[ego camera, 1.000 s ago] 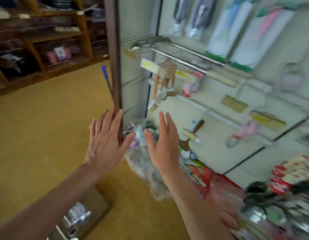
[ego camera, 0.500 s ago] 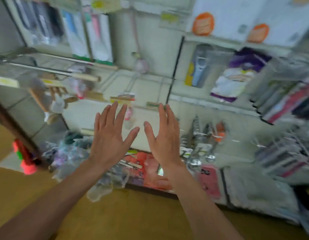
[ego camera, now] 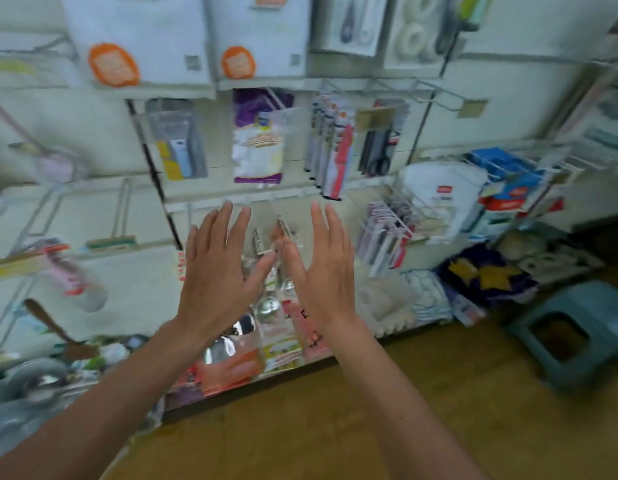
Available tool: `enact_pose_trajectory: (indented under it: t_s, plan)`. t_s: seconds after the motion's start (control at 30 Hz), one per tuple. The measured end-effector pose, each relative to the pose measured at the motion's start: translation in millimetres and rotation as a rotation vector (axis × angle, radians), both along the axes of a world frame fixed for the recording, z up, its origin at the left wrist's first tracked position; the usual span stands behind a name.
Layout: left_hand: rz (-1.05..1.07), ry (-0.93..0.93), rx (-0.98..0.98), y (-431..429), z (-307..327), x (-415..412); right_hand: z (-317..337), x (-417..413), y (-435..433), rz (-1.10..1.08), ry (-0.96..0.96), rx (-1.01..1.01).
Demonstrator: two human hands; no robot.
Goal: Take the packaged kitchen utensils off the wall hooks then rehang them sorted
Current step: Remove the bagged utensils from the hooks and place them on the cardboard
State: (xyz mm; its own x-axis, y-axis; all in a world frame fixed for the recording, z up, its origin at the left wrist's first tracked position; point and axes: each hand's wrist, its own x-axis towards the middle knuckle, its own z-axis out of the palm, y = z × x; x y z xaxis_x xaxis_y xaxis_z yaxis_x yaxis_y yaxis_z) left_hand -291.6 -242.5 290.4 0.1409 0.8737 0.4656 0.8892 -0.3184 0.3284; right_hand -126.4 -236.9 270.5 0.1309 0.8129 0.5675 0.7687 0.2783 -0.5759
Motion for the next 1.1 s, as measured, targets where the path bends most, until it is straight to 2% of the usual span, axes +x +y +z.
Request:
enact_pose_trajectory:
  t_s: [0.23,0.4,0.77,0.9,1.1]
  plan:
    - [-0.103,0.016,-0.015,1,-20,48,-9,44,-21,-0.1,-0.047,-0.064]
    - [-0.088,0.002,-0.043,9,-54,65,-40,53,-9,-0.058,-0.076,-0.119]
    - [0.137,0.057,-0.211,62,-177,99,-158,79,76,0.144,-0.083,-0.266]
    - [0.237,0.021,-0.256,78,-216,114,-199,93,109,0.218,-0.123,-0.289]
    - [0.302,0.029,-0.196,124,-246,115,-232,88,166,0.282,-0.096,-0.235]
